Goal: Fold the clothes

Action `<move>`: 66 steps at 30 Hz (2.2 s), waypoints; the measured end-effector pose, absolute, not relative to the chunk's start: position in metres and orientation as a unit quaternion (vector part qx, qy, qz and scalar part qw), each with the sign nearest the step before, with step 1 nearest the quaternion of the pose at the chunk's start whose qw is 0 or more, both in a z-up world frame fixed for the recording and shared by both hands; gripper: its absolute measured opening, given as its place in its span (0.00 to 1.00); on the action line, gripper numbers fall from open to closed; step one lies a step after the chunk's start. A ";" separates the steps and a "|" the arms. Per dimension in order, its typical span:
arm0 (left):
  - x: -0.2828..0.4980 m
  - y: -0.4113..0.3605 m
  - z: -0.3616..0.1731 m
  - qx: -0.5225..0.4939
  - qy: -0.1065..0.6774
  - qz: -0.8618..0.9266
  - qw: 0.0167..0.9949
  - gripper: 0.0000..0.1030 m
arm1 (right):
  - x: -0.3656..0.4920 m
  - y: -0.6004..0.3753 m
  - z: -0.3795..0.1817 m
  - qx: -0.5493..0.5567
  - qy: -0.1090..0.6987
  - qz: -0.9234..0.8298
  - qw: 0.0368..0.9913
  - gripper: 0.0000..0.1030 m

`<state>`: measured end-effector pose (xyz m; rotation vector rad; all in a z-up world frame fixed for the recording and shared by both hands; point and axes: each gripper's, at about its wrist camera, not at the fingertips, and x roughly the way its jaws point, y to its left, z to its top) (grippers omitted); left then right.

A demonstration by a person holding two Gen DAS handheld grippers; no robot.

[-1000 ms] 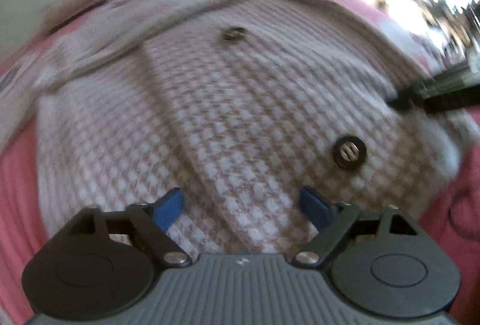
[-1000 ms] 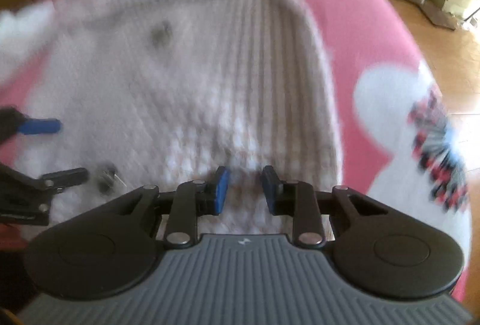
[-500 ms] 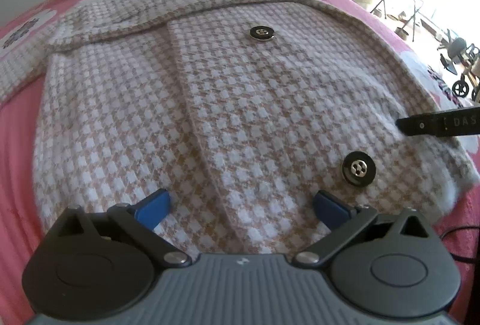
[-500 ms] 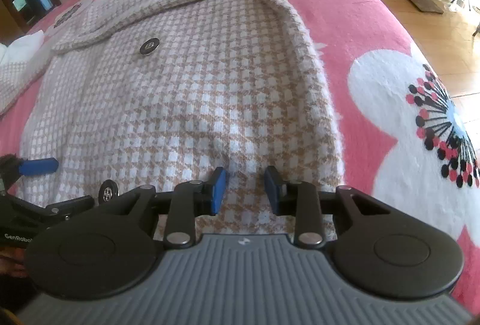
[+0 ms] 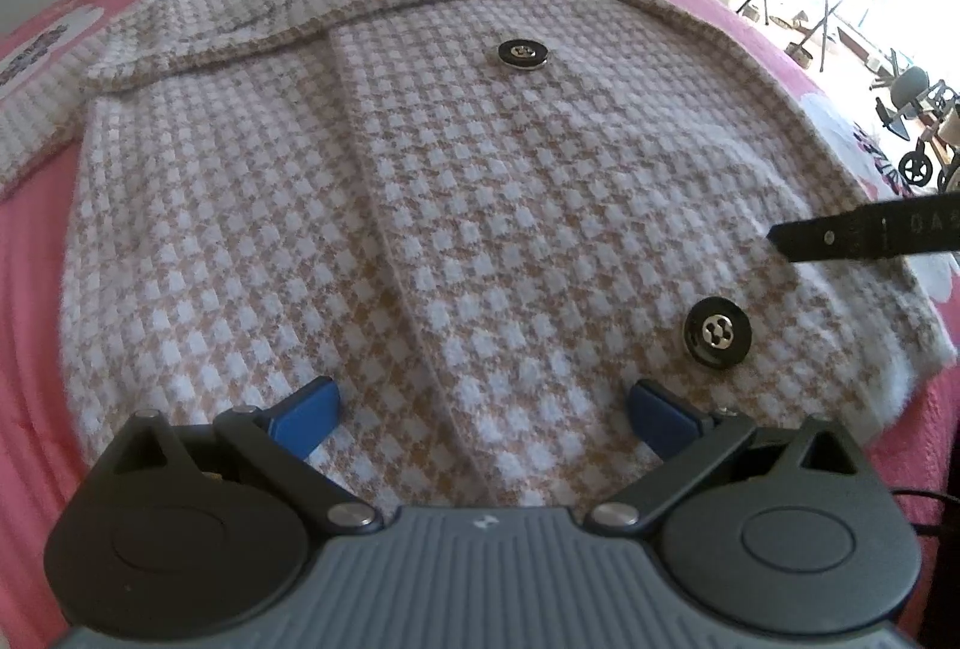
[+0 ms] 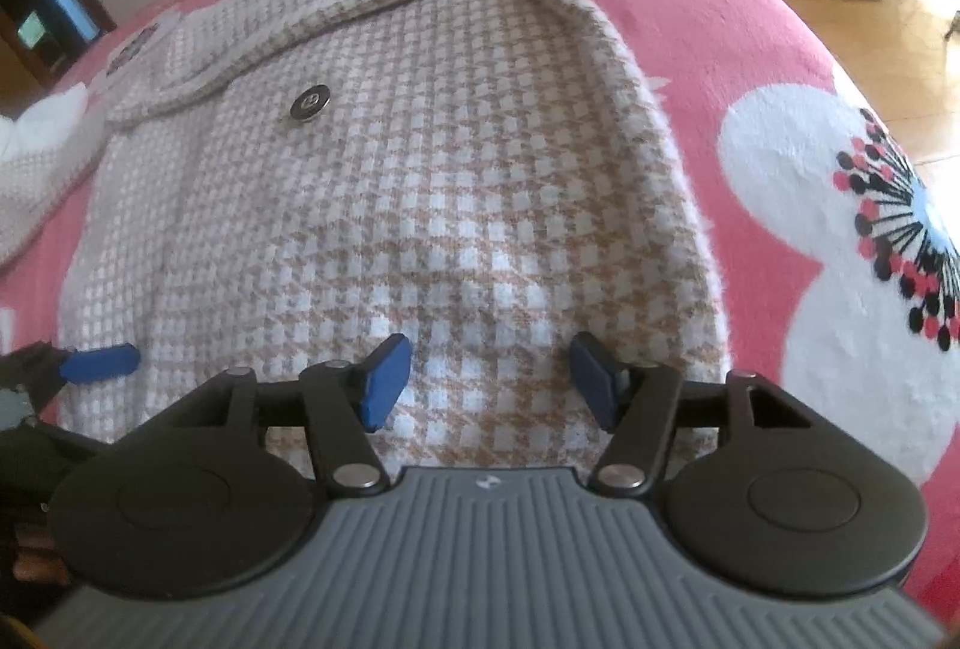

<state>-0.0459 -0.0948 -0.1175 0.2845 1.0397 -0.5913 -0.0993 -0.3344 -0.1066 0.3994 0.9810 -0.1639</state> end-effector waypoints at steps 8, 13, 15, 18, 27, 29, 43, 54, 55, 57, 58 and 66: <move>-0.042 -0.096 -0.117 0.127 0.499 -0.270 0.813 1.00 | -0.093 -0.328 -0.107 0.221 0.472 -0.059 0.851 0.99; -0.041 -0.095 -0.117 0.122 0.502 -0.269 0.813 1.00 | -0.087 -0.316 -0.107 0.202 0.484 -0.090 0.847 0.99; -0.041 -0.094 -0.116 0.118 0.503 -0.270 0.813 1.00 | -0.084 -0.315 -0.108 0.202 0.486 -0.098 0.844 0.99; -0.040 -0.088 -0.115 0.099 0.504 -0.273 0.813 1.00 | -0.086 -0.323 -0.110 0.237 0.474 -0.108 0.841 0.99; -0.034 -0.066 -0.086 0.091 0.458 -0.221 0.856 1.00 | -0.090 -0.333 -0.113 0.290 0.465 -0.108 0.830 0.99; -0.031 -0.060 -0.079 0.095 0.442 -0.205 0.868 1.00 | -0.086 -0.330 -0.112 0.285 0.470 -0.115 0.828 0.99; -0.007 -0.022 -0.076 0.059 0.438 -0.168 0.881 1.00 | -0.088 -0.306 -0.092 0.194 0.442 -0.092 0.871 0.98; 0.028 0.002 -0.073 0.038 0.446 -0.115 0.887 1.00 | -0.038 -0.270 -0.052 0.074 0.393 -0.042 0.916 0.95; 0.031 0.003 -0.071 0.037 0.442 -0.114 0.889 1.00 | -0.031 -0.266 -0.050 0.065 0.389 -0.036 0.918 0.95; 0.039 0.005 -0.067 0.035 0.429 -0.109 0.896 1.00 | -0.017 -0.259 -0.046 0.052 0.382 -0.027 0.922 0.93; 0.044 0.006 -0.066 0.032 0.422 -0.104 0.900 1.00 | -0.010 -0.258 -0.044 0.049 0.378 -0.023 0.924 0.92; 0.088 0.009 -0.065 0.019 0.392 -0.067 0.917 1.00 | 0.050 -0.243 -0.047 0.034 0.370 -0.001 0.928 0.63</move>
